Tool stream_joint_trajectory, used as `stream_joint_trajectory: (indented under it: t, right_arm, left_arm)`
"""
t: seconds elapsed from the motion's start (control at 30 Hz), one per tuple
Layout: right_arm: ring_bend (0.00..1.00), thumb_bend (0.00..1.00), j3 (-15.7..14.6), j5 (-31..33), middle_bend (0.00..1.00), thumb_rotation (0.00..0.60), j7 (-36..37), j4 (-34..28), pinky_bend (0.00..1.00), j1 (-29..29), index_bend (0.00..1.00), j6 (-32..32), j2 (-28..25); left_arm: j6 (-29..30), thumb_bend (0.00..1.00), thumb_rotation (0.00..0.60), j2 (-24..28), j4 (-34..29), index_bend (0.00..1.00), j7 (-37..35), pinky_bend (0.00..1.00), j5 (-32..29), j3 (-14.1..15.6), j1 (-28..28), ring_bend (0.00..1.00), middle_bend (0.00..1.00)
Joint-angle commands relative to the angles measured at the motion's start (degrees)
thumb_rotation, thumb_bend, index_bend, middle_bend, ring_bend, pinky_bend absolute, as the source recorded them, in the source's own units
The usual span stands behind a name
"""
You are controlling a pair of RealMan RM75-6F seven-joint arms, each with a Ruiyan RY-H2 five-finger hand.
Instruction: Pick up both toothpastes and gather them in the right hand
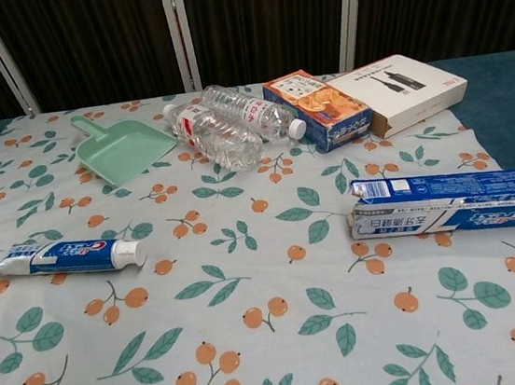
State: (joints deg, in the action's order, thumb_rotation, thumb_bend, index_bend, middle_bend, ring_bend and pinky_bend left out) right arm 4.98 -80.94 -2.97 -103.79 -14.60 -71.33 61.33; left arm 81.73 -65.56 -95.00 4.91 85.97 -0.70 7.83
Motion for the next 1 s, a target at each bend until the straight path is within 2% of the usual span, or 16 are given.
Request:
stream_joint_trajectory:
  t: [0.03,0.27,0.47,0.7,1.0]
  right_arm:
    - [0.02,0.35,3.0,5.9,0.09,0.6,-6.3,-4.0,0.0,-6.5,0.01,7.8,2.5]
    - [0.03,0.35,4.7,14.9,0.11,0.6,-15.8,-0.6,0.0,-12.9,0.07,12.9,11.7]
    - [0.06,0.35,4.8,20.3,0.15,0.6,-18.3,2.9,0.02,-15.3,0.12,14.6,16.6]
    - [0.06,0.35,3.2,22.1,0.15,0.6,-20.1,6.1,0.02,-16.4,0.13,14.9,20.5]
    - [0.11,0.35,3.6,23.8,0.2,0.6,-19.8,9.9,0.06,-17.8,0.18,15.4,23.5]
  left_arm:
    - [-0.5,0.02,0.6,0.2,-0.2,0.03,-0.1,0.12,-0.1,0.1,0.1,0.04,0.02]
    - [-1.4,0.02,0.6,0.8,-0.7,0.03,-1.0,0.12,-1.4,-0.1,0.2,0.04,0.02]
    - [-2.0,0.02,0.6,1.2,-0.8,0.03,-2.0,0.12,-2.4,-0.5,0.3,0.04,0.02]
    - [-2.7,0.02,0.6,1.4,-0.9,0.04,-2.5,0.12,-2.8,-0.6,0.6,0.04,0.02]
    - [-3.5,0.02,0.6,1.3,-1.2,0.05,-2.6,0.12,-3.1,-0.7,0.9,0.04,0.03]
